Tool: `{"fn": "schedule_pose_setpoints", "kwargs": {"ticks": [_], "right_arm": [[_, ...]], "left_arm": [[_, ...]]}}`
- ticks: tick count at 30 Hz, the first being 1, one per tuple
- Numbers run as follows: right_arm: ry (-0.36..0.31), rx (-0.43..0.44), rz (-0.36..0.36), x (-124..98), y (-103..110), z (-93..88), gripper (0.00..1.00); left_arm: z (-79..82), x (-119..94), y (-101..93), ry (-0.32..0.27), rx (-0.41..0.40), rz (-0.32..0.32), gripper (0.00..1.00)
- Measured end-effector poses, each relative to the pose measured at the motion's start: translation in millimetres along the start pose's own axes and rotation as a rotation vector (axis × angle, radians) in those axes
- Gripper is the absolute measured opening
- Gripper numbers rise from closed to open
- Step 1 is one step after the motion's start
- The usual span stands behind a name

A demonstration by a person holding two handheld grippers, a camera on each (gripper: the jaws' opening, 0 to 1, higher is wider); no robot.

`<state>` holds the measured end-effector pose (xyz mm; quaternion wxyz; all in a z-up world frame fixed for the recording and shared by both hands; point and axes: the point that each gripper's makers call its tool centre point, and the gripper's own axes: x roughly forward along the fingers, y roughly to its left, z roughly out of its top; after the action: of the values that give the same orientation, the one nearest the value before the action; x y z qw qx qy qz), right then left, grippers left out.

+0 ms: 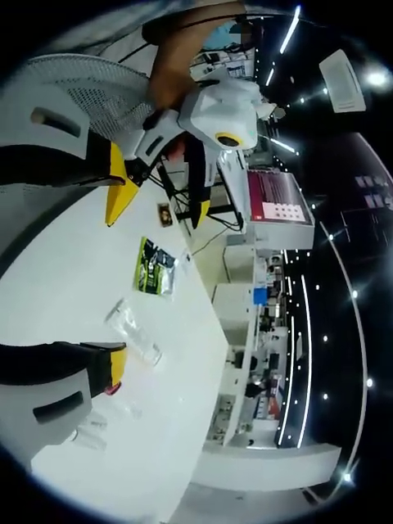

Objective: Arrange the skincare products in the storage area until every visible bottle or jar stands upright without overlapping.

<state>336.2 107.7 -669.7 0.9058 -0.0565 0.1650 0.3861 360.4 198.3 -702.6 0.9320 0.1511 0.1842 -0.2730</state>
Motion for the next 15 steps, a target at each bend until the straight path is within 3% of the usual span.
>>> {"fn": "schedule_pose_setpoints", "kwargs": {"ticks": [4,7,11,15], "right_arm": [[-0.011,0.023,0.010,-0.8,-1.4,6.0,0.75],[-0.026,0.084,-0.022,-3.5,-14.9,13.5,0.77],[-0.030,-0.016,-0.025,1.1,-28.8,30.9,0.79],[-0.022,-0.062,-0.032,8.9,-44.1,43.8,0.79]], "left_arm": [[-4.5,0.4,0.7,0.018,0.004,-0.005,0.91],[-5.5,0.1,1.5,0.020,-0.002,-0.005,0.91],[-9.6,0.3,1.5,0.038,0.012,-0.005,0.90],[-10.2,-0.2,3.1,0.039,0.007,-0.001,0.90]]}}
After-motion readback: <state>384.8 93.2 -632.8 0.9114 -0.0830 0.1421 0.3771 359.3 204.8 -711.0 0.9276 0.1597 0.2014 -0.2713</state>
